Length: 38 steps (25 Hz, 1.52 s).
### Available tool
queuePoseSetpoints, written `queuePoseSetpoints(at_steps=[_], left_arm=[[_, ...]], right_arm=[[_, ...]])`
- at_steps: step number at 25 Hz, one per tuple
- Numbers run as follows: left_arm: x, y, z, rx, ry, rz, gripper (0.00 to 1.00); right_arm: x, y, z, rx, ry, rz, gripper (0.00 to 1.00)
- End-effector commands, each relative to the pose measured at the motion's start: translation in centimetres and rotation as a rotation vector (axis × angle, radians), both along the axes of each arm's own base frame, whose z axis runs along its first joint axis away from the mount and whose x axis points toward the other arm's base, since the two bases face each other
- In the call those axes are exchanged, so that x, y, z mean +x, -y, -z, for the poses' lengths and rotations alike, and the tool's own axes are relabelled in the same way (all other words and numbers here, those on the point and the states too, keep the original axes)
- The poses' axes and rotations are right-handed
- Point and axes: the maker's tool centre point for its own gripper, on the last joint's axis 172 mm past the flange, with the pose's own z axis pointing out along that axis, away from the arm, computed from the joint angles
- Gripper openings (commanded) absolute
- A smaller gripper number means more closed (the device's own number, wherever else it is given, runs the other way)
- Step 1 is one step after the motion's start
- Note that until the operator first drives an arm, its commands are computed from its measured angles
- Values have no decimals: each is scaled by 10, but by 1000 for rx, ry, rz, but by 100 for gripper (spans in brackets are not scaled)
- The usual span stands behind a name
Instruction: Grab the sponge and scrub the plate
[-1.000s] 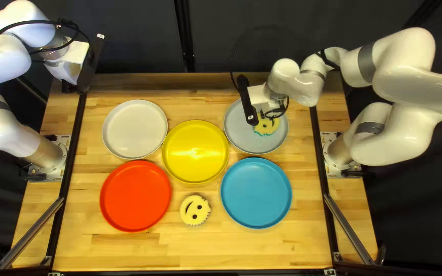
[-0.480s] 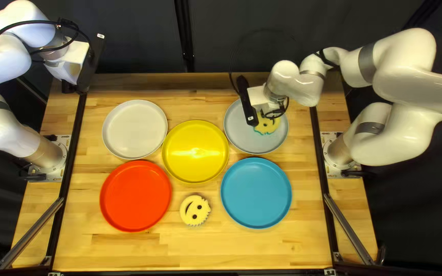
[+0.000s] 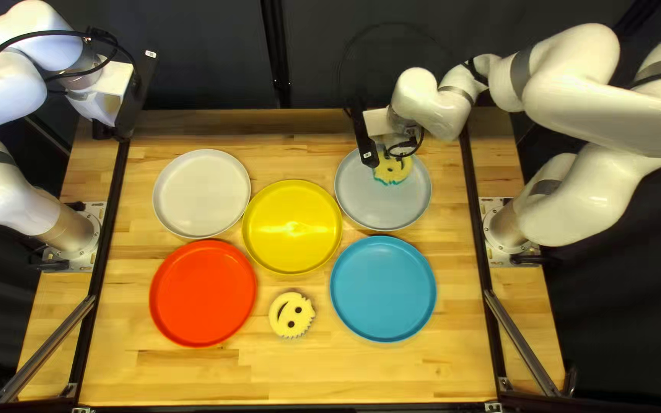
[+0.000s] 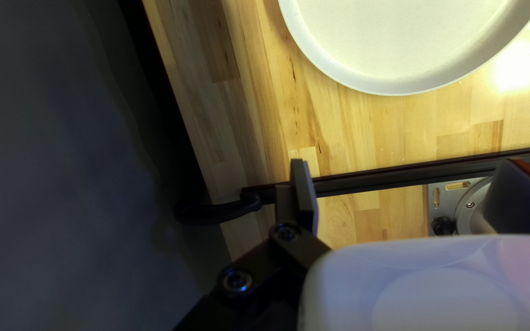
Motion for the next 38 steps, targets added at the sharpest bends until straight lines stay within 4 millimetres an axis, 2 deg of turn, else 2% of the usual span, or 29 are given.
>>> queuePoseSetpoints(at_steps=[1,5,10,12,18,32,38], left_arm=[[0,0,0,0,0,0,100],[0,0,0,0,0,0,100],[0,0,0,0,0,0,100],[0,0,0,0,0,0,100],[0,0,0,0,0,0,100],[0,0,0,0,0,0,100],[0,0,0,0,0,0,100]], right_arm=[[-11,-23,2,-9,-5,-18,0],[-20,-35,2,-5,-2,-18,0],[1,-38,-22,47,3,52,0],[10,-46,-31,77,-3,79,0],[29,-89,-58,158,31,101,0],[28,-90,-60,156,33,96,0],[26,-128,-60,136,45,90,0]])
